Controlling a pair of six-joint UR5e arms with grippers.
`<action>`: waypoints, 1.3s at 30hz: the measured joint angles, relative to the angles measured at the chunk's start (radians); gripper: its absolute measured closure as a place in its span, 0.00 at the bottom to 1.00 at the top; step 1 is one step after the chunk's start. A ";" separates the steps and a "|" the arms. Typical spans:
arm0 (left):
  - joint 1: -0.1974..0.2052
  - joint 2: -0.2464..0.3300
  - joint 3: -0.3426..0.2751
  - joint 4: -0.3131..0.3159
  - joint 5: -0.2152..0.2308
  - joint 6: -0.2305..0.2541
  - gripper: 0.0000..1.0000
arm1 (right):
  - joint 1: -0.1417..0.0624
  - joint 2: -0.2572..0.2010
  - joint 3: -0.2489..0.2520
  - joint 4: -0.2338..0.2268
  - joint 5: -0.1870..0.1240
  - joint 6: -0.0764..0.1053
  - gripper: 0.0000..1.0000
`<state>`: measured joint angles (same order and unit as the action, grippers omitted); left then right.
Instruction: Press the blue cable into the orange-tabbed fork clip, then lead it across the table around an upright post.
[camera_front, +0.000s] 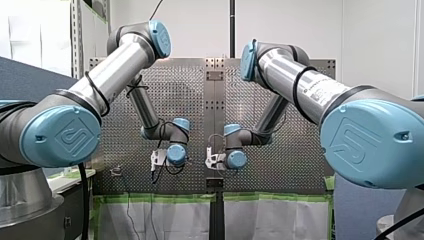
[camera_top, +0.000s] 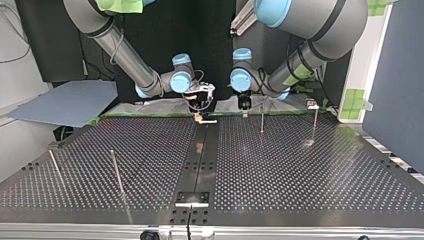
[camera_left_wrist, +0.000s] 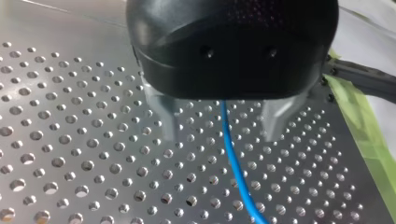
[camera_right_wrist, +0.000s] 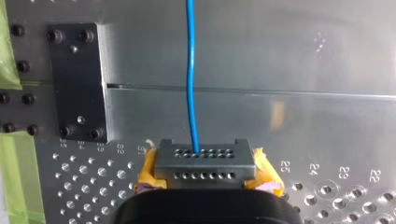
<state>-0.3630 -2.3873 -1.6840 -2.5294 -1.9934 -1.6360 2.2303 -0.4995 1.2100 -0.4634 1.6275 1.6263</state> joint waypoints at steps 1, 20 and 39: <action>-0.001 0.000 0.000 0.000 -0.005 0.007 1.00 | 0.000 0.000 0.000 0.000 0.000 0.000 1.00; -0.002 0.000 0.000 0.003 -0.024 0.034 1.00 | 0.000 0.001 0.000 0.001 -0.001 0.000 1.00; -0.038 0.120 0.002 -0.109 -0.054 0.033 1.00 | 0.008 -0.148 -0.003 0.093 0.026 -0.034 1.00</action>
<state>-0.4011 -2.2671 -1.6822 -2.6385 -2.0470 -1.6028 2.2388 -0.6472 1.2070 -0.3707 1.6537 1.5926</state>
